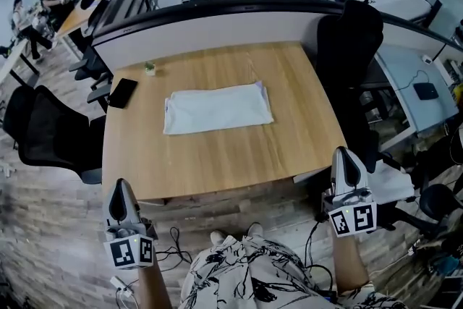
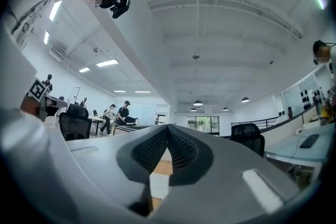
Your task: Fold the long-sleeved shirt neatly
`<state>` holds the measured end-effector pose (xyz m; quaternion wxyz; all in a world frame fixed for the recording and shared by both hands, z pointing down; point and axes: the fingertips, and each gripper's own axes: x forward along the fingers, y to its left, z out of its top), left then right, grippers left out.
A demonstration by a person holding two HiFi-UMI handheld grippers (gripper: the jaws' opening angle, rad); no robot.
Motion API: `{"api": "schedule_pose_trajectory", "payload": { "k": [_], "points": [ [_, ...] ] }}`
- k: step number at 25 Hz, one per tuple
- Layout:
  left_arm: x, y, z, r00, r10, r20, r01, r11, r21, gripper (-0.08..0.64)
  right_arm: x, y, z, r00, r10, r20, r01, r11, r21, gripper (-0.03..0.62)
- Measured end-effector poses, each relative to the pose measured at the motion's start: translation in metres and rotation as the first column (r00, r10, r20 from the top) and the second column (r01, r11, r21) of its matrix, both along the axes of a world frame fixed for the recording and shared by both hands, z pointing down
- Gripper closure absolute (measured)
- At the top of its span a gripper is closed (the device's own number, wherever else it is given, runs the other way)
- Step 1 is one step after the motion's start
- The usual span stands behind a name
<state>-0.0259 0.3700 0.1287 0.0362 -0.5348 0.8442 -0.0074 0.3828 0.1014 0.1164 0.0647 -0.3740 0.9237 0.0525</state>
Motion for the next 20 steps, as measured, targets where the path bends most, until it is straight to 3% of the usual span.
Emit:
{"api": "schedule_pose_trajectory", "payload": {
  "k": [20],
  "points": [
    [0.003, -0.023, 0.011, 1.0, 0.017, 0.017, -0.016, 0.999, -0.049, 0.558, -0.021, -0.013, 0.01, 0.999, -0.037, 0.01, 0.038, 0.998, -0.044, 0.586]
  ]
}}
